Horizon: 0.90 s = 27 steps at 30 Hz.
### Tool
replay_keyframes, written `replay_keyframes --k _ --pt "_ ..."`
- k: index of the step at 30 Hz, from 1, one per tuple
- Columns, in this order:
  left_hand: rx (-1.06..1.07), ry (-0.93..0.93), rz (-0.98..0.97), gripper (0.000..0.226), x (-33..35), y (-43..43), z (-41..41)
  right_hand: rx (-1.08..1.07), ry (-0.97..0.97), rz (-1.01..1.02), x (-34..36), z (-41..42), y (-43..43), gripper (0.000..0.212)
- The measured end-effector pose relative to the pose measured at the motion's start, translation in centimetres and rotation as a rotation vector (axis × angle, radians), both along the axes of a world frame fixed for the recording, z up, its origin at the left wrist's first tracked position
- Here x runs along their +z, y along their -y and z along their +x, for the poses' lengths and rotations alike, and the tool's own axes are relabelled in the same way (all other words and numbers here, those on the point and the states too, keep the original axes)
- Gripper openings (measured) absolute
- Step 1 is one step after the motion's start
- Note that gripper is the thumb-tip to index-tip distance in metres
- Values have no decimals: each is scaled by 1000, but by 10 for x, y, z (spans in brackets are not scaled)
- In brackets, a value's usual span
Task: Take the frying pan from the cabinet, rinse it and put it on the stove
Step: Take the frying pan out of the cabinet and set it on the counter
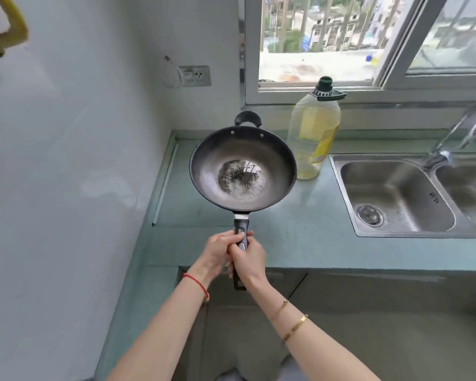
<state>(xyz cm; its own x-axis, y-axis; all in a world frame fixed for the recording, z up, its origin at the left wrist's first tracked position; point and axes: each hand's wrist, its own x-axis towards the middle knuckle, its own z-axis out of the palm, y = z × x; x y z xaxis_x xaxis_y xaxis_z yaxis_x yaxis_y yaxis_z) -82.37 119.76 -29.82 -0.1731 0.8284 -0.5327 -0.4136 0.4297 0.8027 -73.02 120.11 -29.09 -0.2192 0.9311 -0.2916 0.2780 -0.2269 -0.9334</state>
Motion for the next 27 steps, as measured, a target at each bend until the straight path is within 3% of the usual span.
replay_keyframes --k 5,18,27 --pt "-51 53 -42 21 -21 -10 -14 -72 26 -72 -16 -16 -4 9" --pt "-80 99 -111 19 -54 -6 -14 -75 80 -201 -48 -16 -5 32" --pt "-33 115 -129 26 -62 -6 -10 -57 79 -234 -54 -12 -7 33"
